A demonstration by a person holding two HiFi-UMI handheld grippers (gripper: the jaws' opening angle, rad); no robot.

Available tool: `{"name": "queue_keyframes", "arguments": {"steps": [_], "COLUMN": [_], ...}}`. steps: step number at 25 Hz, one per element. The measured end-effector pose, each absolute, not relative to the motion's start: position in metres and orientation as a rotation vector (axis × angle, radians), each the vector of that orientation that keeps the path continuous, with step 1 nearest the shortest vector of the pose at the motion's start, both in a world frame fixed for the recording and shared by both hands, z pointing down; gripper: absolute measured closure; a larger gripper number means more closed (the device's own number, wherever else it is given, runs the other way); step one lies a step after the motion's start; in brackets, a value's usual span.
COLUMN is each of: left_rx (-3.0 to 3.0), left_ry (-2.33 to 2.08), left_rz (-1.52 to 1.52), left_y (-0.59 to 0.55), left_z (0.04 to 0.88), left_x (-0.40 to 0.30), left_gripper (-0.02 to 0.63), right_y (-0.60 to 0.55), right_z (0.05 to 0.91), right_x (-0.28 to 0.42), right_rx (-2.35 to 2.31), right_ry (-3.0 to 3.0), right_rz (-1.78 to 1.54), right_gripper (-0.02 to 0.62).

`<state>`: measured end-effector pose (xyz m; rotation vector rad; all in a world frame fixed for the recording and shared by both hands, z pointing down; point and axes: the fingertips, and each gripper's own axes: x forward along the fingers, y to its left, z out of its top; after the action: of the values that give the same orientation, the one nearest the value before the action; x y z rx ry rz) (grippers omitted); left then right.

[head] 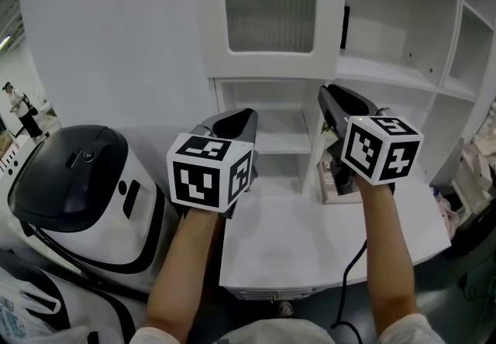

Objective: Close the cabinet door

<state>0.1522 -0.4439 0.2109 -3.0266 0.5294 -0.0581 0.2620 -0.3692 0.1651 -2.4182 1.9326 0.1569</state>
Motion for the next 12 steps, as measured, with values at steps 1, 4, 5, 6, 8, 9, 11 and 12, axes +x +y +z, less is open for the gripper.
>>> {"name": "queue_keyframes", "arguments": {"steps": [1,4,5,6,8,9,11,12], "left_rx": [-3.031,-3.039,-3.040,-3.039,-3.022,-3.007,-2.982,-2.974], "left_ry": [0.530,0.534,0.534,0.534,0.539,0.543,0.546,0.544], "left_rz": [-0.063,-0.067,-0.065,-0.065,-0.077,-0.088,-0.109,-0.116], "left_y": [-0.443,-0.442,-0.441,-0.440,-0.437,-0.435,-0.430,-0.426], "left_z": [0.213,0.215,0.215,0.215,0.215,0.215,0.217,0.218], "left_x": [0.147,0.130,0.124,0.118,0.108,0.104,0.095,0.092], "left_gripper": [0.607,0.607,0.607,0.607,0.607,0.607,0.607,0.607], "right_y": [-0.368,-0.364,-0.362,-0.360,-0.357,-0.356,-0.353,-0.352], "right_z": [0.168,0.177,0.179,0.181,0.183,0.184,0.188,0.190], "right_x": [0.257,0.241,0.236,0.230,0.218,0.212,0.199,0.192], "right_rx": [-2.419,-2.418,-2.419,-2.421,-2.428,-2.429,-2.425,-2.425], "right_ry": [1.931,1.927,1.926,1.926,1.927,1.929,1.939,1.945], "right_rz": [0.147,0.124,0.122,0.121,0.123,0.126,0.130,0.131], "right_gripper": [0.534,0.540,0.543,0.547,0.553,0.561,0.585,0.591]}}
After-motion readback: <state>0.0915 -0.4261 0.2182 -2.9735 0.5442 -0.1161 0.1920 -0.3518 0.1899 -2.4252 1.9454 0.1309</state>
